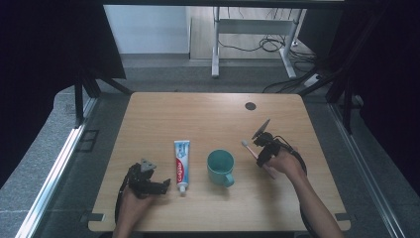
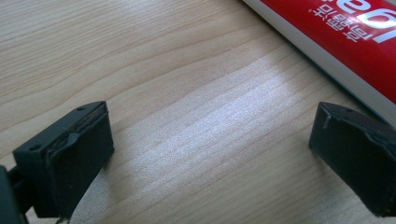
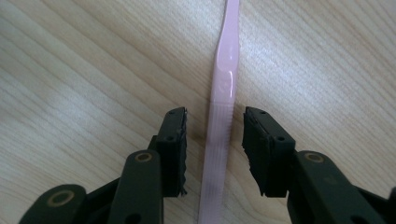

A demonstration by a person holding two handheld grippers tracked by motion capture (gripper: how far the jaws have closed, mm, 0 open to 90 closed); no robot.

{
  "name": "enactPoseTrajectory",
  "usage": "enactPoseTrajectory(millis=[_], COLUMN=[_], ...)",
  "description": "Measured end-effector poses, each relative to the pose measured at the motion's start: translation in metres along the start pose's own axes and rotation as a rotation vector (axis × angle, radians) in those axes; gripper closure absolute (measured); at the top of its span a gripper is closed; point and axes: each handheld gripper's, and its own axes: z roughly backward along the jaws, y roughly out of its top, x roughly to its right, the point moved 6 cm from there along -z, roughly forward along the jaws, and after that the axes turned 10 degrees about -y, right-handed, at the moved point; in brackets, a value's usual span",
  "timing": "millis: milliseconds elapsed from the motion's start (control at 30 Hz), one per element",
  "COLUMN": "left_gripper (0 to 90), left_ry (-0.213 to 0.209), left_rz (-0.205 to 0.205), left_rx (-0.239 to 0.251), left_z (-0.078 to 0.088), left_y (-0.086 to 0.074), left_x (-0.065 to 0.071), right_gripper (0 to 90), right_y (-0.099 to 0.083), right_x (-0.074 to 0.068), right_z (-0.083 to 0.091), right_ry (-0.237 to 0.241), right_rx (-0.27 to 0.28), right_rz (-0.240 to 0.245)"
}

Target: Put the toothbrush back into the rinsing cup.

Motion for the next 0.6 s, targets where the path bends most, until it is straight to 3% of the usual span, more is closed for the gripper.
enactPoseTrajectory(millis=[400,600], left_gripper=[0.0,0.0], left_ry=[-0.001,-0.001], left_rz=[0.000,0.000], left_rx=[0.000,0.001], left_z=[0.000,0.000], left_y=[0.000,0.000], left_x=[0.000,0.000], right_gripper=[67.6,72.1], right_y=[0.013,0.014], right_x=[0.000,0.000], right_z=[-0.006,-0.008], right_ry=[-0.013,-0.011], right_rx=[-0.095,-0.103], right_rz=[0.011,0.002])
